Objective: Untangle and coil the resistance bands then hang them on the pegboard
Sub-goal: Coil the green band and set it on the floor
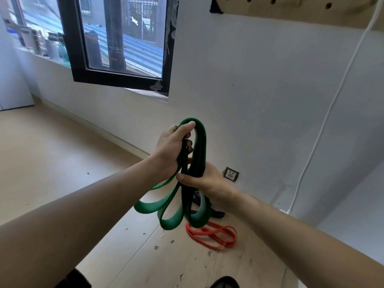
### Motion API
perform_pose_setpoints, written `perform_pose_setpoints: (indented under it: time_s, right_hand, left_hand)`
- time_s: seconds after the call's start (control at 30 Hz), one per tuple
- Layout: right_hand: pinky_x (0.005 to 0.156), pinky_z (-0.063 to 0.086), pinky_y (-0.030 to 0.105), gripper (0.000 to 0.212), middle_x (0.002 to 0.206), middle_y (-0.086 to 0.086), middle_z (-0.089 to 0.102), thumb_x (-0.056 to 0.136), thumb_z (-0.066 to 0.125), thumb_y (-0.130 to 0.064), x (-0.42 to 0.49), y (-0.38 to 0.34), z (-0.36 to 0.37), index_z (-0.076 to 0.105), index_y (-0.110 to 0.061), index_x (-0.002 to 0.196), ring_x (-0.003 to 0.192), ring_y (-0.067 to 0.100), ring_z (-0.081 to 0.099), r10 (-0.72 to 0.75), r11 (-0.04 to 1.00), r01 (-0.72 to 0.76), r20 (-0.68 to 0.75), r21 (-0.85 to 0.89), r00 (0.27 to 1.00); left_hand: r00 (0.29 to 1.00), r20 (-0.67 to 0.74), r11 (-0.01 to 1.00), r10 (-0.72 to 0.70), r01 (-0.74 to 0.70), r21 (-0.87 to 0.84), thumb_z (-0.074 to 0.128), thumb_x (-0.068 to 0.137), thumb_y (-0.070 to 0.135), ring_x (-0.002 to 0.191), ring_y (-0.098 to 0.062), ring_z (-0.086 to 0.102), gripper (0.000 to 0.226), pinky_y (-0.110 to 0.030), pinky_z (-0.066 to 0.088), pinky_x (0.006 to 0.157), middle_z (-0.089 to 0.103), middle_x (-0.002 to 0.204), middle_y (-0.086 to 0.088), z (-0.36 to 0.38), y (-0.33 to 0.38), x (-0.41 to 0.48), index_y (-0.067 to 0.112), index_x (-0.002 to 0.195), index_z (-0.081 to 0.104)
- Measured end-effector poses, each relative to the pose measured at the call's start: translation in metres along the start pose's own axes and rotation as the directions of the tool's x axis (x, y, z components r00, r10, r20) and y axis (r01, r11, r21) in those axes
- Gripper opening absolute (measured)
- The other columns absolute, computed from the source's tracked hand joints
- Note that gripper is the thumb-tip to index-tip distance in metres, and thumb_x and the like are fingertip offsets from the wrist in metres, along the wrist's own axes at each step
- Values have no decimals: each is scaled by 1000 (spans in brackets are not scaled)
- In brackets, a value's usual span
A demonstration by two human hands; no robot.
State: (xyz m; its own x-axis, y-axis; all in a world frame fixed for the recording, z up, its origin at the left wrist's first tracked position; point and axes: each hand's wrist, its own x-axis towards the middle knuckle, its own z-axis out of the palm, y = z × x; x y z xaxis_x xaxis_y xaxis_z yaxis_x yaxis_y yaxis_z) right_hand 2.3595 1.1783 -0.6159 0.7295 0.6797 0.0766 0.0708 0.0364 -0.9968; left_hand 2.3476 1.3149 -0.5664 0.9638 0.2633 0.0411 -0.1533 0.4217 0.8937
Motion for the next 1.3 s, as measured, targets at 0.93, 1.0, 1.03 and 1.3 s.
perform_pose_setpoints:
  time_s: [0.93,1.0,1.03,1.3]
  right_hand:
    - [76,60,34,55,103,11,64,74,75,-14,-1,-4,5,52,-20,123,92,25,68,-66,896,-67,-280,-438,958]
    - [62,52,24,63,94,3,59,73,77,-13,-4,-3,-3,45,-22,127,82,18,64,-145,785,-56,-272,-617,951]
    - [62,51,22,72,92,0,58,72,77,-13,-6,0,-6,40,-23,134,80,16,63,-165,746,-49,-255,-664,953]
    - [69,61,34,120,93,2,65,75,73,-13,-18,27,-35,-7,-45,158,72,17,67,-249,622,99,-76,-777,966]
  left_hand:
    - [1000,30,953,-4,-5,302,67,96,31,84,-18,70,25,-34,58,80,61,84,0,-47,19,4,9,106,62]
    - [998,45,939,-36,18,344,68,95,28,89,-22,74,28,-41,61,84,65,89,-4,-53,16,1,5,111,63]
    - [998,44,935,-49,30,353,68,95,26,90,-23,75,29,-42,62,83,67,91,-6,-54,14,0,4,113,62]
    - [962,156,896,-225,141,421,60,99,19,104,-34,71,37,-52,62,78,61,115,-19,-75,6,-8,35,133,59]
